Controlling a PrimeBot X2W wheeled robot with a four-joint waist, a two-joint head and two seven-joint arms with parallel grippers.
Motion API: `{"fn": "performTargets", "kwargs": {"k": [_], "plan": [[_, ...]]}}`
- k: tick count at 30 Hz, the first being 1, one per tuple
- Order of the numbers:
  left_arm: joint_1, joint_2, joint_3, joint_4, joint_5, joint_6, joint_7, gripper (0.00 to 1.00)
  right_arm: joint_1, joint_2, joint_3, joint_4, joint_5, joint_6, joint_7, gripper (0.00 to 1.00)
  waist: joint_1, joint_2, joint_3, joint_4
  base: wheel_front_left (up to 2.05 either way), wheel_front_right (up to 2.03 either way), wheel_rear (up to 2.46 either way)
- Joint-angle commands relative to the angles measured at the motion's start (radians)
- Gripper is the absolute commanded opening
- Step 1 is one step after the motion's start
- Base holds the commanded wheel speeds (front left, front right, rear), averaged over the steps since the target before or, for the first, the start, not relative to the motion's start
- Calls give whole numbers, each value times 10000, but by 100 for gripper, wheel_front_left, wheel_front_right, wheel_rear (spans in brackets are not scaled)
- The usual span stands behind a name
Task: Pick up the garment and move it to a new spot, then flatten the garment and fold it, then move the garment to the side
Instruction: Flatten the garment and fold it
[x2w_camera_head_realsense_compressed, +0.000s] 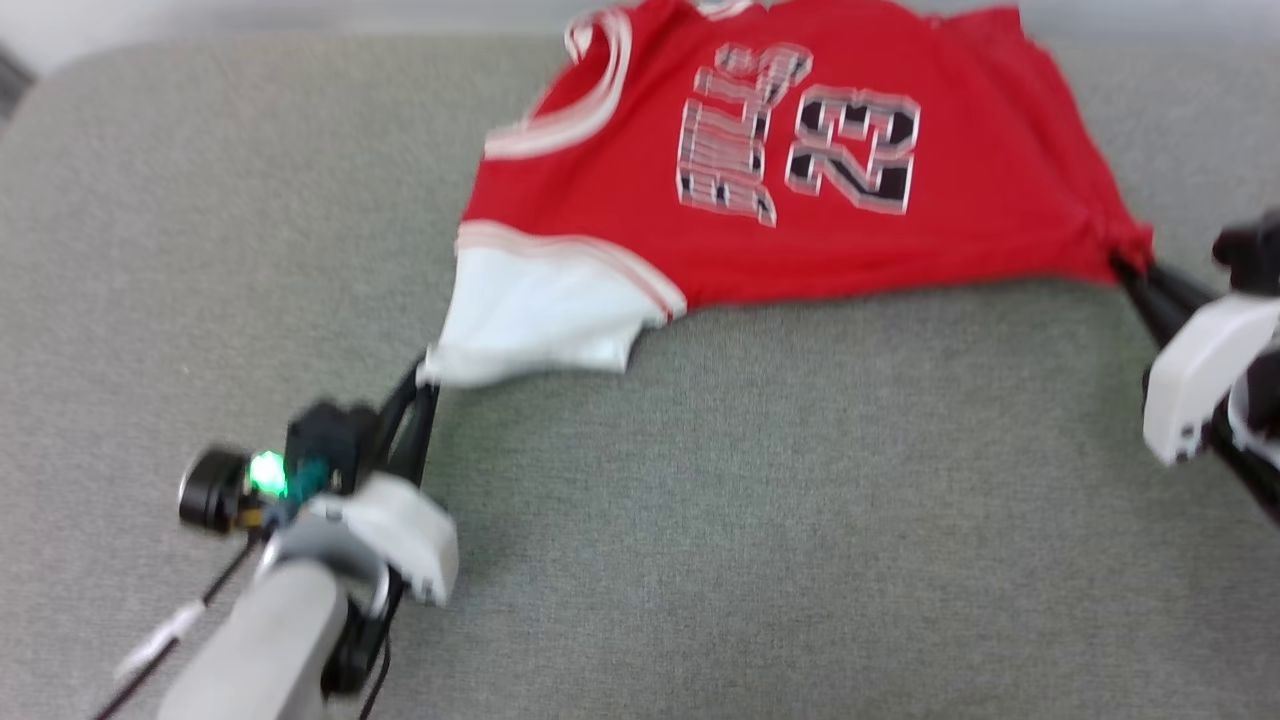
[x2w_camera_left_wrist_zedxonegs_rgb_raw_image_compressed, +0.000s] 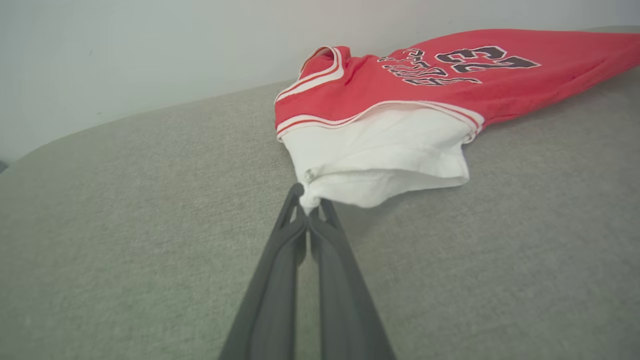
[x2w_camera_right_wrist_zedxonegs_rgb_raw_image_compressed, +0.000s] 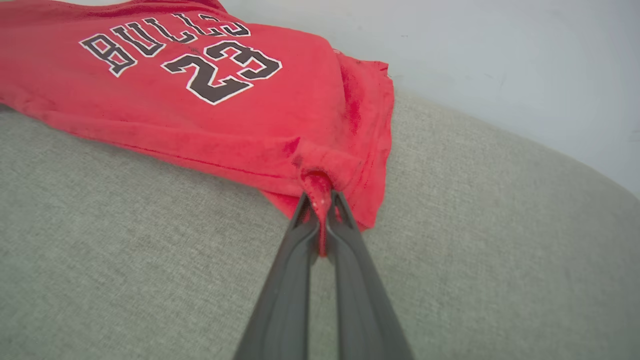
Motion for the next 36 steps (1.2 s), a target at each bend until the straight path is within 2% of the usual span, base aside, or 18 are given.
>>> {"fn": "performTargets", "kwargs": {"k": [1,8,15,22,30,36], "plan": [[489,119,-105,-206,-52,23,95,0,406,-92,4,-31,251,-8,111,0,3,0,-635,43,0,0,0],[2427,842,-678,-1233,-295,-155,900,0,2257,-193,-110,-445,1665,-7,568,0,3,0,-1848,87,0,0,0],[3928,1420,-878,-2337,-853,-77,1625,0,4090,-602,-296,-1343,2478,-7,832,0,3,0,-2649,-75,0,0,0],[5515,2433,-552,-3836,-1753,189,2360,0,5676,-1215,-760,-2367,2526,-8,1204,0,3,0,-3063,-254,0,0,0],[6750,3672,-384,-5606,-2716,222,3531,0,7407,-1667,-1765,-3708,2577,-10,2150,0,3,0,-3120,-316,0,0,0],[6801,3787,-253,-6206,-2914,297,3617,0,8134,-1667,-2659,-4566,2477,-8,2632,0,3,0,-2980,-370,0,0,0]]}}
